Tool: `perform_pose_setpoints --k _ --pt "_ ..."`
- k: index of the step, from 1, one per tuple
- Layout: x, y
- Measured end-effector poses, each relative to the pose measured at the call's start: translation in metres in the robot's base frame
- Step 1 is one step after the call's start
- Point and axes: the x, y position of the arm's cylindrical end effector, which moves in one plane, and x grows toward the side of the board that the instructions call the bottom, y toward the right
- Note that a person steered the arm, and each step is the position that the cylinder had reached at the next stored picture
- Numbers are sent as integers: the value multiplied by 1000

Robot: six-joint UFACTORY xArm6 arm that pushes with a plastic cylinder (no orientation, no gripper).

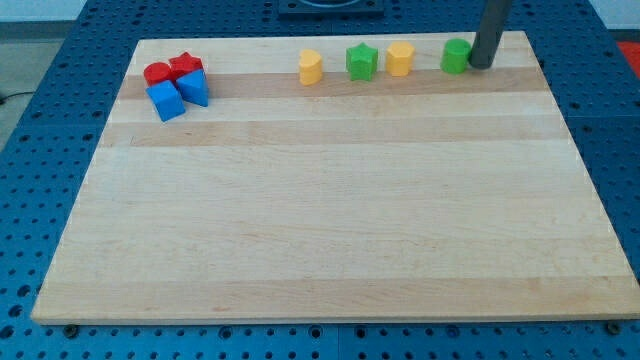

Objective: Push your arm away from the green circle

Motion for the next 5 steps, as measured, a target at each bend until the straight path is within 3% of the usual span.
perform_pose_setpoints --k 1,2,3,5 --pt "-8 -1" --pt "25 16" --pt "79 -40" --pt "91 -228"
